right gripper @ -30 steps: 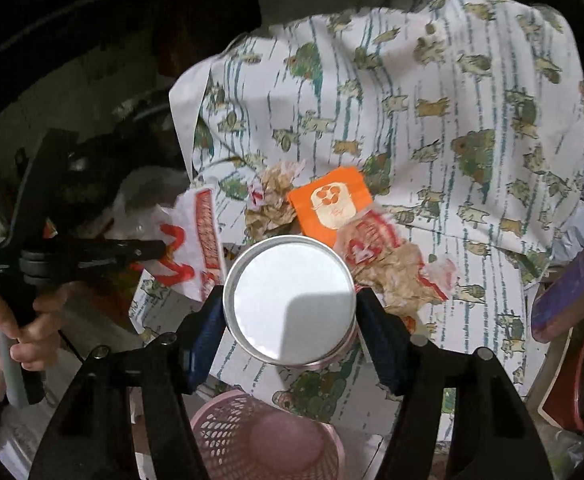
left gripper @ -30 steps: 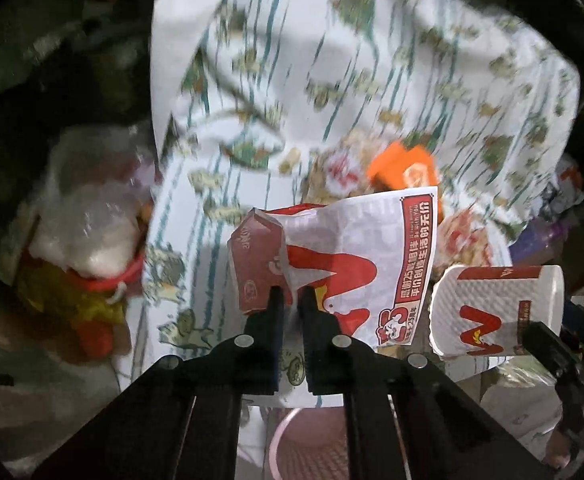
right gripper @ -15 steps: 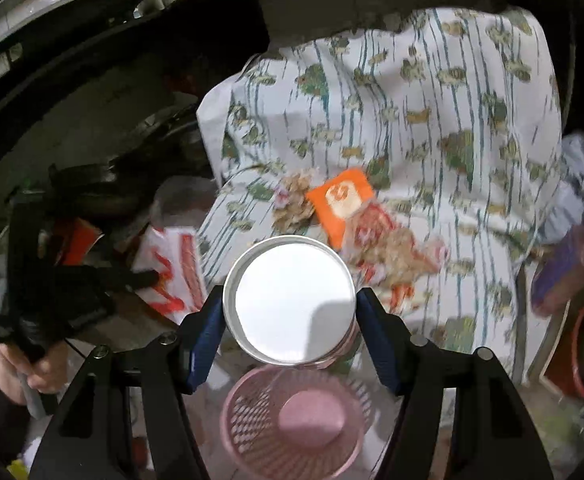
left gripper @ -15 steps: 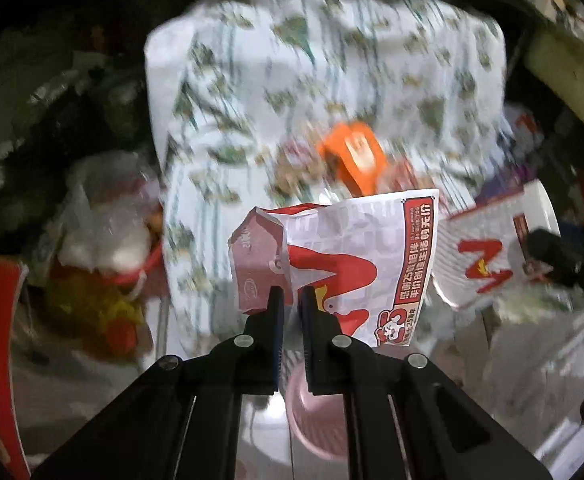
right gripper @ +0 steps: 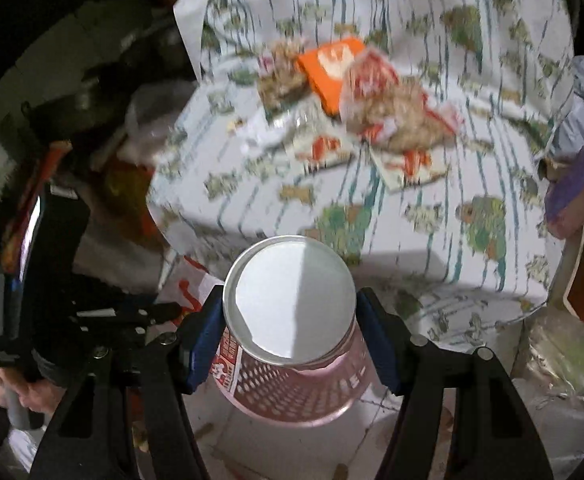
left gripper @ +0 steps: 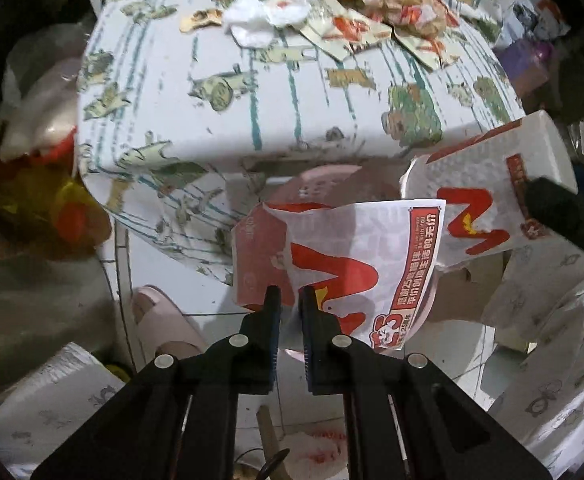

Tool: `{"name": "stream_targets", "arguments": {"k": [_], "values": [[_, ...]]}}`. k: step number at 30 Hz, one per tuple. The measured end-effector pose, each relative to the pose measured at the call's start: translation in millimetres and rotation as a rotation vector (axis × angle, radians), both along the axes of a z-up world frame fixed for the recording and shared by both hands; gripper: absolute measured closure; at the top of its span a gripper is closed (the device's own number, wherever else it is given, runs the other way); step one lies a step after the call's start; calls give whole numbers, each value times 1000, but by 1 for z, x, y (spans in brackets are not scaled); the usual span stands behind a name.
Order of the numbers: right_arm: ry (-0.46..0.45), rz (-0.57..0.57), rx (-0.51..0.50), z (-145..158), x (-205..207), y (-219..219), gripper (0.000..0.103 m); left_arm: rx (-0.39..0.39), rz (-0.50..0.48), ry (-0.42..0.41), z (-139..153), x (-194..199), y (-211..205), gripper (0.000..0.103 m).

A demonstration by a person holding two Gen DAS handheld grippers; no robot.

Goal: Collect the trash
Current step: 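Carry cup and bag over the pink basket and open both tools, then grasp the crumpled paper wrapper with the right tool while the left reaches the tissue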

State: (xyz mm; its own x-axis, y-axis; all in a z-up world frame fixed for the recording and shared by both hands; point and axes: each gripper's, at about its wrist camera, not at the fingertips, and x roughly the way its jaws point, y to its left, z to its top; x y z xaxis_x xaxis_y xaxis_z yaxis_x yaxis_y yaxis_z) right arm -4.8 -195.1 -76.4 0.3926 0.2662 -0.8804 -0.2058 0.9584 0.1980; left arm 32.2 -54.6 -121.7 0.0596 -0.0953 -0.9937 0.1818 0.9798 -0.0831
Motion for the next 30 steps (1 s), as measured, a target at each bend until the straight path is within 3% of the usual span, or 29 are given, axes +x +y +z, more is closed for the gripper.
{"name": "stream_targets", "arguments": {"k": [1,3,5,7,11,13,16,23,30], "values": [[9,-1,1,-4,1,-2,39,-9,-3,-1,0,0,-1,93],[33,-6,11,-10,3,-5,39,-18,-8,-20,5,1,-2,82],[62,-10,33,-16,6,-7,39,-23,-4,-61,15,4,-1,43],[82,-12,53,-19,7,-8,38,-12,4,-110,27,7,2,32],[94,-3,74,-21,8,-7,37,7,39,-174,47,14,16,32],[72,2,79,-17,7,-4,28,-9,63,-195,52,18,27,32],[-19,-14,67,-2,3,-3,20,-8,110,-287,73,20,40,31],[-229,-74,42,39,-1,-10,16,104,185,-564,116,11,56,25],[-323,-75,-10,58,-2,-8,15,49,209,-705,144,0,62,19]]}}
